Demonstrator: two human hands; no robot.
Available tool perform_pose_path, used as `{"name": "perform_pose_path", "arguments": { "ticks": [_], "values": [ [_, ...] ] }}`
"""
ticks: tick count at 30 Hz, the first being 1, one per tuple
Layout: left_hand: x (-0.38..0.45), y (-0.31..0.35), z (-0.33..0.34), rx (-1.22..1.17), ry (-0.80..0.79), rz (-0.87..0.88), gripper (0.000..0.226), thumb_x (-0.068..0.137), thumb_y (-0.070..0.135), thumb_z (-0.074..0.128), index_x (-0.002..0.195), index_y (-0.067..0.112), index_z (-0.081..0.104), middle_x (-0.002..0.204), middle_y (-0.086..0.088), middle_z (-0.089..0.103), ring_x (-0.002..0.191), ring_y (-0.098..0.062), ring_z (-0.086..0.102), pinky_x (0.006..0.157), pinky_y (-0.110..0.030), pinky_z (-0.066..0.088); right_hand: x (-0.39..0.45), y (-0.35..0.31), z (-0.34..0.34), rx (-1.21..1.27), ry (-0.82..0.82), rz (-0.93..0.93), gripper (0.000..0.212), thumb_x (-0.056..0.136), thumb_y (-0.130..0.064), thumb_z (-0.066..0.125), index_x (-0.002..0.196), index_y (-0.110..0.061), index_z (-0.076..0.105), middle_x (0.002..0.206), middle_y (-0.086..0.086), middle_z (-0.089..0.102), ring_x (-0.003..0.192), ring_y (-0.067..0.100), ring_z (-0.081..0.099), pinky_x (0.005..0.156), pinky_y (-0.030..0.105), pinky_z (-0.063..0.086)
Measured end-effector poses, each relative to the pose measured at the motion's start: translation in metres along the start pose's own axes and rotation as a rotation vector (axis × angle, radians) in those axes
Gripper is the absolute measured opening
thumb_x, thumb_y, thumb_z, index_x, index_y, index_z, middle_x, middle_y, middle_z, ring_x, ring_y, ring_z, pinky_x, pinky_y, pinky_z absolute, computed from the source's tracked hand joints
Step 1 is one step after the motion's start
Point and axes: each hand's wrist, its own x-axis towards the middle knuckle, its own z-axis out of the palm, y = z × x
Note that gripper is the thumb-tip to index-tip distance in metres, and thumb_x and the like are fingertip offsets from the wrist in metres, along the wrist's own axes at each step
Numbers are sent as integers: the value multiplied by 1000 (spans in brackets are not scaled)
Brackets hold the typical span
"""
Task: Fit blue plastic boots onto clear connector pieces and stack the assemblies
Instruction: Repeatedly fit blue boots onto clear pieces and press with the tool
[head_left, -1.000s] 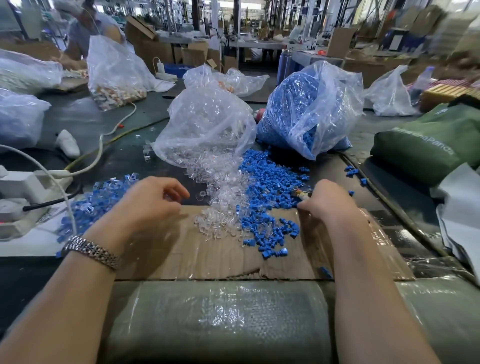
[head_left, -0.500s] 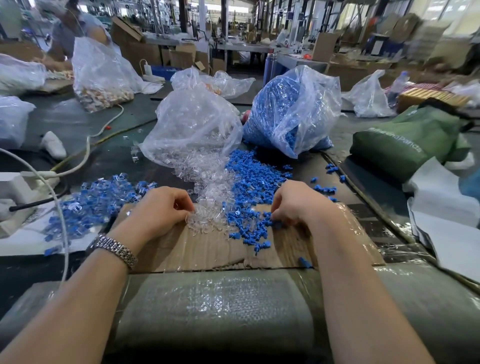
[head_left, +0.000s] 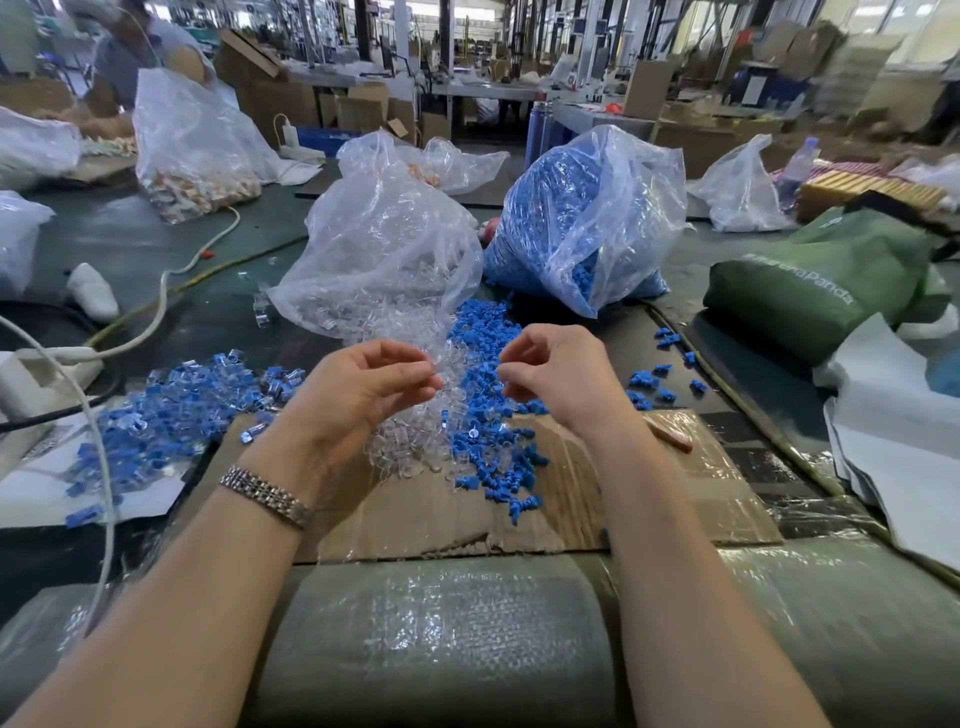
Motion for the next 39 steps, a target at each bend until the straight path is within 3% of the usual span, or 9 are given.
{"name": "perform_pose_path", "arguments": {
  "ticks": [2, 6, 10, 16, 20, 23, 28, 34, 39],
  "values": [
    [2, -9, 0, -105, -54, -33, 20, 79, 3, 72, 99, -2, 71, 95, -17, 75, 85, -24, 74, 73, -24, 60, -5, -1, 10, 169, 3, -55, 9, 92, -4, 73, 89, -13, 75, 73, 0, 74, 64, 6, 71, 65, 16, 55],
    [4, -16, -5, -161, -74, -64, 15, 86, 6, 70, 99, 0, 75, 100, -19, 75, 88, -24, 75, 71, -24, 61, -8, -4, 18, 264, 4, -183, 12, 94, -3, 70, 96, -14, 76, 81, -3, 74, 75, 7, 71, 74, 17, 55],
    [4, -15, -6, -169, -55, -40, 14, 85, 5, 70, 96, 1, 77, 102, -20, 75, 92, -25, 76, 73, -24, 60, -12, -11, 24, 236, 1, -286, 10, 93, -5, 71, 98, -13, 76, 85, -7, 75, 79, 1, 68, 78, 16, 54],
    [1, -14, -2, -142, -77, -42, 12, 81, 1, 72, 87, 6, 81, 97, -19, 76, 89, -24, 76, 73, -23, 60, -13, -12, 30, 150, -41, -344, 11, 93, -4, 72, 101, -10, 76, 92, -1, 74, 85, 9, 70, 84, 24, 57],
    [1, -12, -4, -185, -94, -27, 11, 78, 0, 74, 86, 4, 80, 97, -18, 76, 92, -26, 75, 77, -25, 60, -14, -12, 34, 180, -67, -342, 9, 94, -6, 71, 100, -12, 74, 88, -3, 74, 81, 7, 70, 80, 21, 57],
    [-1, -11, -3, -210, -104, -1, 11, 79, -2, 73, 86, 4, 80, 98, -18, 76, 97, -28, 75, 79, -26, 60, -14, -12, 34, 233, -92, -333, 5, 96, -8, 69, 99, -11, 71, 85, -1, 75, 81, 10, 71, 83, 28, 59],
    [-6, -10, 0, -105, -165, -50, 22, 81, 5, 75, 102, -1, 77, 105, -25, 74, 95, -31, 75, 75, -27, 61, -16, -12, 32, 162, -85, -414, 10, 96, -7, 68, 96, -17, 68, 85, -8, 70, 81, 6, 67, 74, 13, 48],
    [-9, -9, 5, -1, -98, 39, 17, 72, 3, 77, 88, 8, 81, 93, -23, 76, 82, -30, 77, 69, -25, 61, -17, -13, 32, 116, -84, -429, 12, 96, -7, 68, 96, -19, 67, 89, -5, 69, 84, 4, 63, 76, 12, 46],
    [-9, -11, 6, 32, -108, 85, 17, 77, 6, 74, 92, 6, 80, 94, -23, 76, 83, -30, 77, 71, -26, 61, -17, -12, 31, 67, -89, -449, 12, 97, -6, 66, 96, -19, 66, 89, -3, 66, 83, 8, 60, 75, 14, 46]
  ]
}}
